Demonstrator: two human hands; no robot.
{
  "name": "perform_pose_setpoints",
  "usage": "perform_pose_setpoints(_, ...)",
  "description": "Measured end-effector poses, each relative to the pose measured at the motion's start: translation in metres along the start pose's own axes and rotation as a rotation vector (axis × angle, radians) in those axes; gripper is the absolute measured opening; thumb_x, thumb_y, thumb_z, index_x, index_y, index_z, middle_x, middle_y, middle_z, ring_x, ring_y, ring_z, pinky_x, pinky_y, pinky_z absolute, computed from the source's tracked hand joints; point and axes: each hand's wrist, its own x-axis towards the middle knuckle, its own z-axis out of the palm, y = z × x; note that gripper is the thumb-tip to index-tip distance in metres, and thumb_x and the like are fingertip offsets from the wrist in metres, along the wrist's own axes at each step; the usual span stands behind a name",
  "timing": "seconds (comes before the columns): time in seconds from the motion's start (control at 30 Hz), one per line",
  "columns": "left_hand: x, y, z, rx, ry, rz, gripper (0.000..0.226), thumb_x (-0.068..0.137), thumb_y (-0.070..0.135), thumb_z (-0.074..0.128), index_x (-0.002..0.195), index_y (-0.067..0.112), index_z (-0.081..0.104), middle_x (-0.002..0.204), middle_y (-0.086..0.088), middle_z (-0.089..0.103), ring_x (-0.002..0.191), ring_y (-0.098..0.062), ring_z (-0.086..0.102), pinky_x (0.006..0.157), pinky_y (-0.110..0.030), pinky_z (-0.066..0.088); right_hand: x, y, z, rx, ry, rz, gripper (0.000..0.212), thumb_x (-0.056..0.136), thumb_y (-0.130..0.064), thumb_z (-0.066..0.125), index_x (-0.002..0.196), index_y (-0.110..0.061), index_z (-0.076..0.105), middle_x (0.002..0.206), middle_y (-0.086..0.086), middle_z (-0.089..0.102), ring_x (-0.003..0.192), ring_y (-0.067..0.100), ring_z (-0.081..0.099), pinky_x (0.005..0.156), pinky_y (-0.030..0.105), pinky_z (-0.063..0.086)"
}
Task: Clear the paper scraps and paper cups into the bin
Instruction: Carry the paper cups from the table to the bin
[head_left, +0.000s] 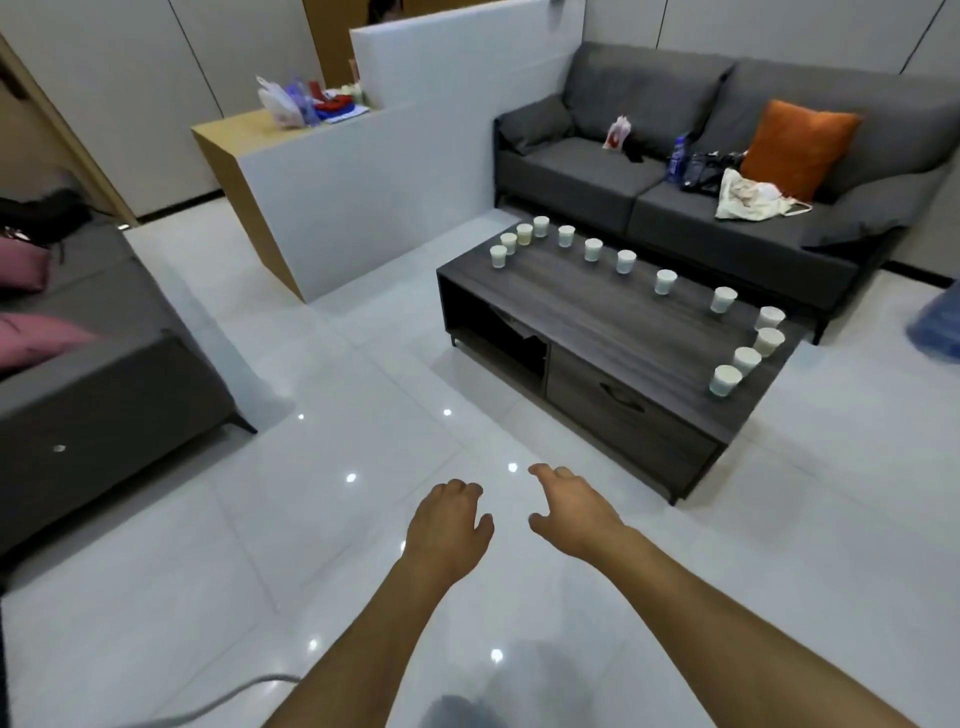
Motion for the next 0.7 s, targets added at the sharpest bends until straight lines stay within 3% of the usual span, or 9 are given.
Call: perform_pose_setpoints(0.7,0.412,-0.111,-0.110,0.005,-0.033,0.007,0.047,0.095,0.037,0.045,0.137,0.015,0.044,0.135,-0.004,0.049,0.125,-0.021,0.043,0.096,-0.032,0.043,0.396,-0.064,-0.108,0.043,-0.047,0.037,0.065,0.090,-0.026,0.057,0.147,-0.022,0.026,0.141,0.006,0.043,0.124,0.026,0.046,0.097,0.039,0.047)
